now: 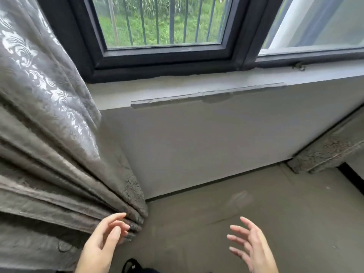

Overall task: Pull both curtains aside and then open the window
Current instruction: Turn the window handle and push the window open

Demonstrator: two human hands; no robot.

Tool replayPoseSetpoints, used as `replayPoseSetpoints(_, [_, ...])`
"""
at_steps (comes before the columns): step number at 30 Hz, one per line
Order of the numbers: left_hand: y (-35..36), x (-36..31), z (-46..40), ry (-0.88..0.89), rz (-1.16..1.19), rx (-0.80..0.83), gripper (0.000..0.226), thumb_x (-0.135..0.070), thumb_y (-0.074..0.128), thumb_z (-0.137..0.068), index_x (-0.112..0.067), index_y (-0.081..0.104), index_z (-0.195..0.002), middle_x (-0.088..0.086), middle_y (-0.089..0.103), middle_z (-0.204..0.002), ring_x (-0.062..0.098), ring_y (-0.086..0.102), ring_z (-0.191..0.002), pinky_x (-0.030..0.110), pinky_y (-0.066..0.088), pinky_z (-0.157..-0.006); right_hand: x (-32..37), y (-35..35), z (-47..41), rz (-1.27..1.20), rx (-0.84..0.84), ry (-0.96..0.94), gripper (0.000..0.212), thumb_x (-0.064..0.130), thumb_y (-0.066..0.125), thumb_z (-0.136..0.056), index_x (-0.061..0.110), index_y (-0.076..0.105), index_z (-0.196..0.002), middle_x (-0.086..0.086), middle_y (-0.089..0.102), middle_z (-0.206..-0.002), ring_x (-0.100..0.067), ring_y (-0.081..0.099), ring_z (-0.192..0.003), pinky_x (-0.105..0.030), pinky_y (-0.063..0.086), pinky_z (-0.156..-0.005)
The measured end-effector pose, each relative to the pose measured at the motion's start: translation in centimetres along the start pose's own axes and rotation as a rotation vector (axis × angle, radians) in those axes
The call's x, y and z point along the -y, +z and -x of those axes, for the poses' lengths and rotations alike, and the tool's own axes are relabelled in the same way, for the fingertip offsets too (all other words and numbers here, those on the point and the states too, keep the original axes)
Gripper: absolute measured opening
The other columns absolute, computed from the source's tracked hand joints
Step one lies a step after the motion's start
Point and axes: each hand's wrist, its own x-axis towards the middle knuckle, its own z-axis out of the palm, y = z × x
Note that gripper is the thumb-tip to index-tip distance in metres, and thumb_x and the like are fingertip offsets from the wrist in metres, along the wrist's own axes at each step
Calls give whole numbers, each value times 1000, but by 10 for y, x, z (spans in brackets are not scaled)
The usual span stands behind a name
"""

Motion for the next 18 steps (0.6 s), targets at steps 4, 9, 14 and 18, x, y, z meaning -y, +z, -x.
replayPoseSetpoints(4, [64,-5,7,-5,41,-53,45,17,33,-89,-19,60,-88,-8,72,-63,-2,61,-52,9,49,-52,12,-64,-18,48,-1,3,43,38,37,-90,8,44,-119,-9,57,-86,-27,54,-70,-37,44,-53])
replayPoseSetpoints(9, [133,-16,9,-12,56,-7,41,16,32,-89,-14,61,-89,-1,72,-67,2,60,-52,12,49,-50,33,-128,-48,155,-17,-95,101,92,54,-15,30,52,-95,-6,62,-94,-15,67,-65,-36,45,-59])
replayPoseSetpoints(14, [166,-39,-21,23,81,-87,50,8,33,-93,-23,69,-78,7,71,-68,11,60,-53,16,49,-49,86,-144,-96,147,23,-203,96,92,54,-19,32,52,-95,-6,63,-95,-3,67,-63,-37,46,-59])
replayPoseSetpoints(18, [193,-67,-74,89,91,-76,43,4,29,-95,-15,66,-83,4,71,-67,10,60,-52,16,50,-50,135,-142,-143,170,11,-322,89,90,54,-33,31,54,-100,-4,64,-95,-4,67,-66,-24,53,-53])
